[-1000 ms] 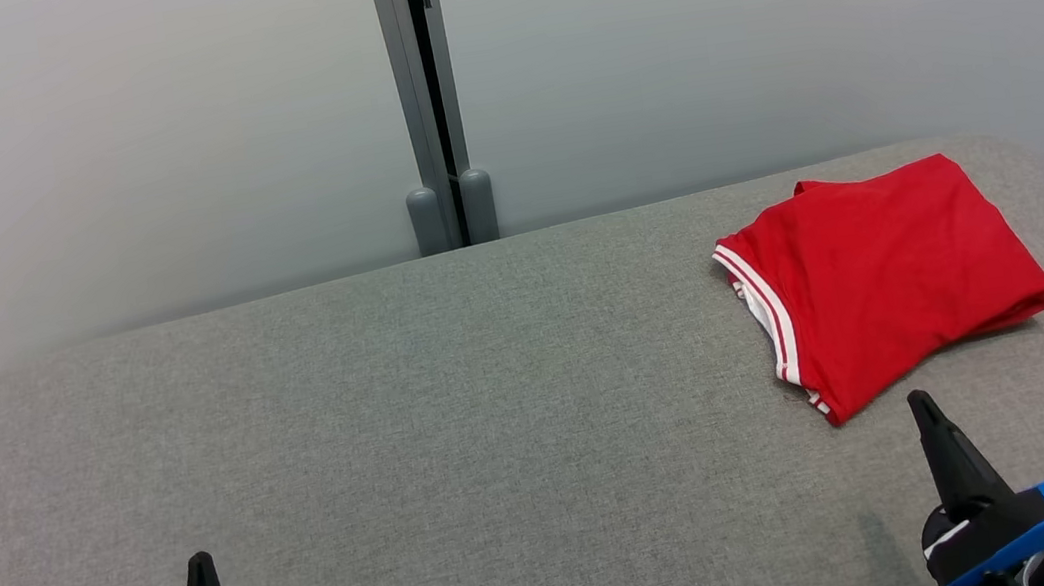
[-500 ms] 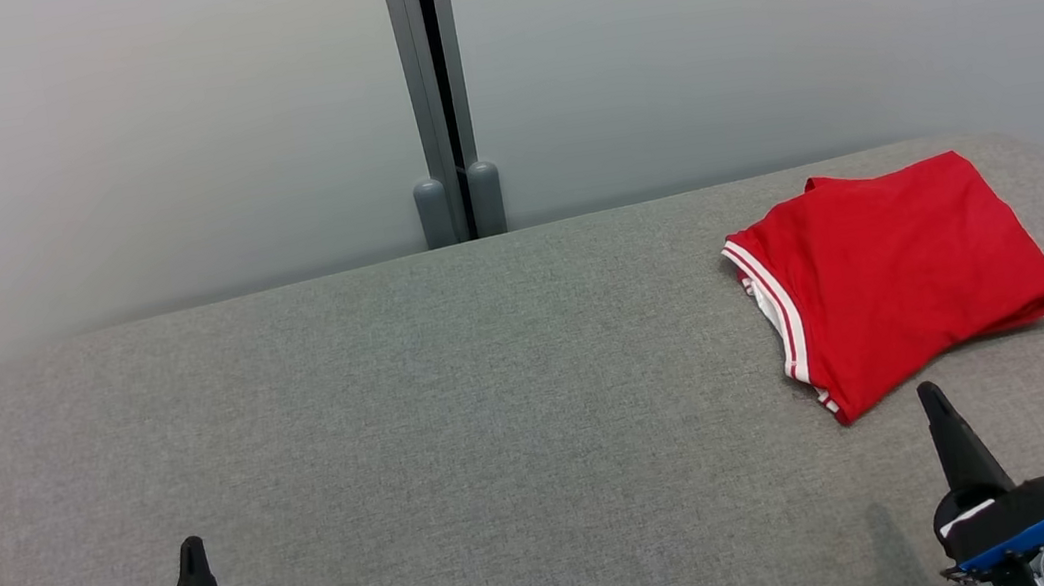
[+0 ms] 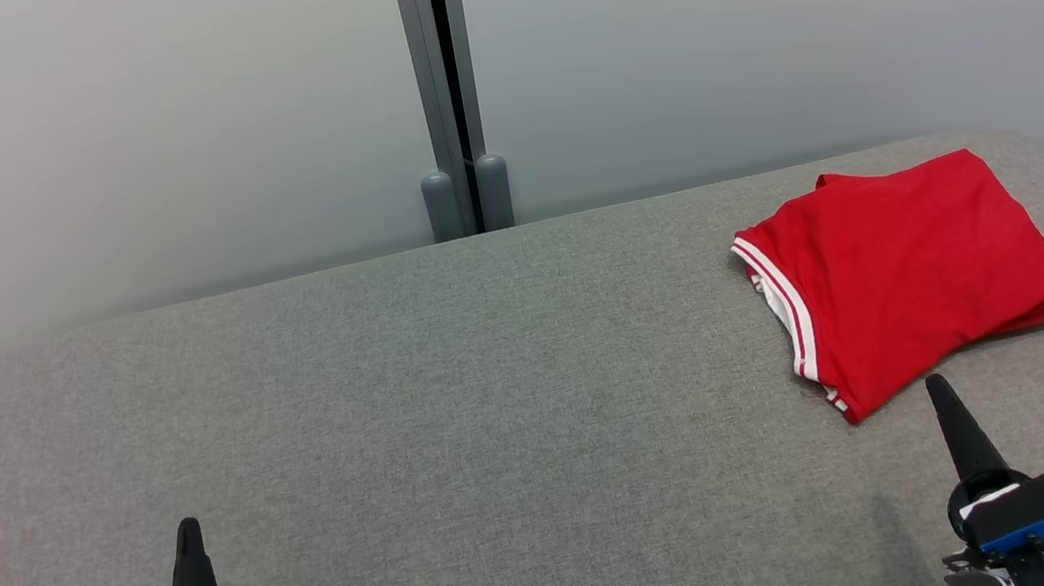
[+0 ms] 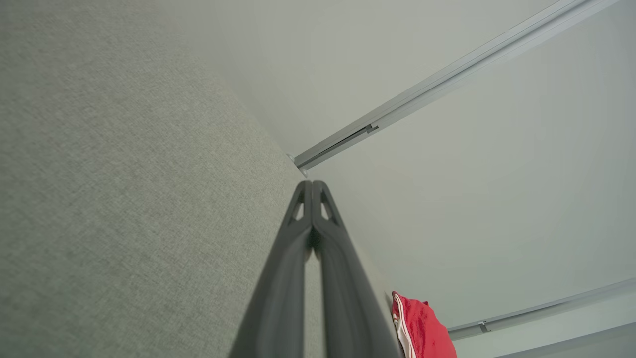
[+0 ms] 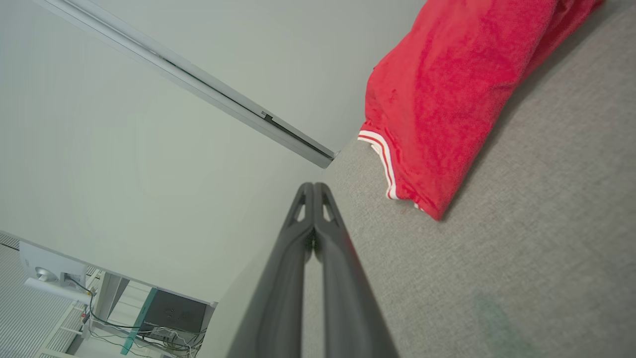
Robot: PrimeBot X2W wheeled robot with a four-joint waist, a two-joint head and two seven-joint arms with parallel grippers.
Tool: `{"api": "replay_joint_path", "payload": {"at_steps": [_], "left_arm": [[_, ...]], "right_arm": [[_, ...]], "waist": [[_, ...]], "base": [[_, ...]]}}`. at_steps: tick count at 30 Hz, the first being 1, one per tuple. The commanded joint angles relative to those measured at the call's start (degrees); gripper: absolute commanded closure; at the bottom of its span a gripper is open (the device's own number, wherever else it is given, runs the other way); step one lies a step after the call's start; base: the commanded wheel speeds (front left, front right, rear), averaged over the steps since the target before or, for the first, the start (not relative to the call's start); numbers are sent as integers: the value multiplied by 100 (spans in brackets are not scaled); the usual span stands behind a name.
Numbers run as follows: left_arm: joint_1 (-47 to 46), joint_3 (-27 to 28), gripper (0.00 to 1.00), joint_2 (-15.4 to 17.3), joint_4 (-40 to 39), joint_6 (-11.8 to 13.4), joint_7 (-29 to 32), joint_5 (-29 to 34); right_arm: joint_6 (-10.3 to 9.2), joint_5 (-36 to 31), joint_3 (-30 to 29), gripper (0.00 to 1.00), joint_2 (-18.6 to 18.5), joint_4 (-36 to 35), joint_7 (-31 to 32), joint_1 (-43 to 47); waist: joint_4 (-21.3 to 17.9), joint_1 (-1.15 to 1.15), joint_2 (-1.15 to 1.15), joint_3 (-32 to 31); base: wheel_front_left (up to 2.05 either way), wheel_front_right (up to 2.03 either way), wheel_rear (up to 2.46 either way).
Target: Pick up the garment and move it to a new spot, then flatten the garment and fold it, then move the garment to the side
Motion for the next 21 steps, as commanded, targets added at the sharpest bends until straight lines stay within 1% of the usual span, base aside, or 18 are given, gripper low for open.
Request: {"api": "replay_joint_path", "payload": {"at_steps": [1, 21], "left_arm": [[-179, 33, 100, 38, -80, -39, 38, -163], [-320, 86, 100, 42, -128, -55, 336, -1244]], "right_arm": [[2, 163, -60, 100, 10, -98, 45, -121], [2, 1134, -286, 100, 139, -217, 342, -132]], "waist": [[8, 0, 0, 5], [97, 0, 0, 64]], "base": [[0, 0, 0], [0, 0, 0]]}}
